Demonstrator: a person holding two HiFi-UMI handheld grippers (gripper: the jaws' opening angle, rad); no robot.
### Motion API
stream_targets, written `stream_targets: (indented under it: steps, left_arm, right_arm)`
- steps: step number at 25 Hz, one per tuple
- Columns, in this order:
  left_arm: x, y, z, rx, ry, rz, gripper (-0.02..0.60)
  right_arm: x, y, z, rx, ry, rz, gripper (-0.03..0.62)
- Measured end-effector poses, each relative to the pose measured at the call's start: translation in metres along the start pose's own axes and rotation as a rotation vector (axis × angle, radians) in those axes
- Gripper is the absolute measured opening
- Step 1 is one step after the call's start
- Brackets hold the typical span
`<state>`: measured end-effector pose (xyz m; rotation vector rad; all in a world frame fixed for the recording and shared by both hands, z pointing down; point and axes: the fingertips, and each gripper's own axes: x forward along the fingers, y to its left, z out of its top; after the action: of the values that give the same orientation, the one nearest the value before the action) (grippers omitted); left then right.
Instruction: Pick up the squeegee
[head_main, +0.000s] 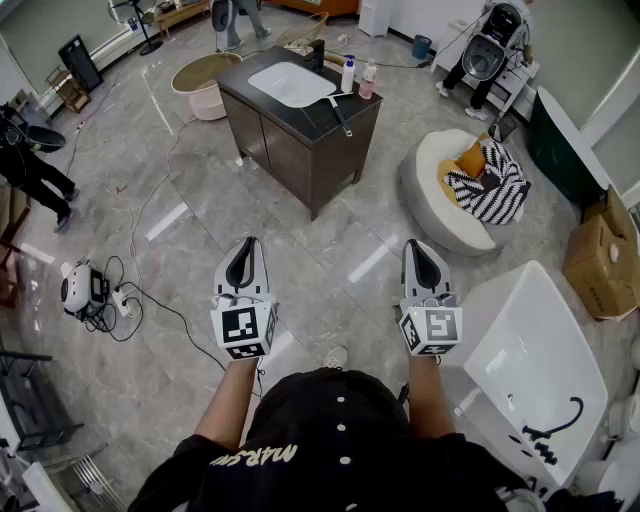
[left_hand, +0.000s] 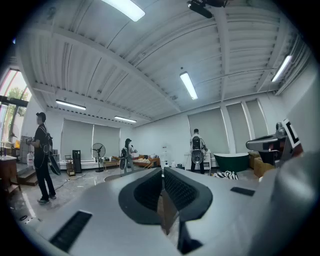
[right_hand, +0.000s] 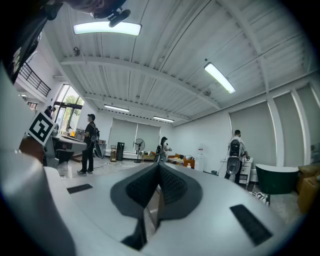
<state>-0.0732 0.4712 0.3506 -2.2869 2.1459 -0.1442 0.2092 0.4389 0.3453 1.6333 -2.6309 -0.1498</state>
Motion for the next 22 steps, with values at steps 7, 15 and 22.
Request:
stream_targets:
  steps: [7,15,22]
  left_arm:
    - [0.013,-0.007,0.002,0.004,-0.007,-0.005,0.020]
    - [0.035,-0.018,0.001,0.015,0.001,0.006,0.020]
    - [0.047,-0.029,0.004,-0.006,0.004,0.014,0.020]
  right_arm:
    - [0.010,-0.007,-0.001,-0.001,-0.015,0.008,-0.003]
    - [0.025,-0.026,-0.011,0.024,-0.024,0.021,-0.003]
    - [0.039,-0.043,-0.016,0.035,-0.021,0.032,-0.003]
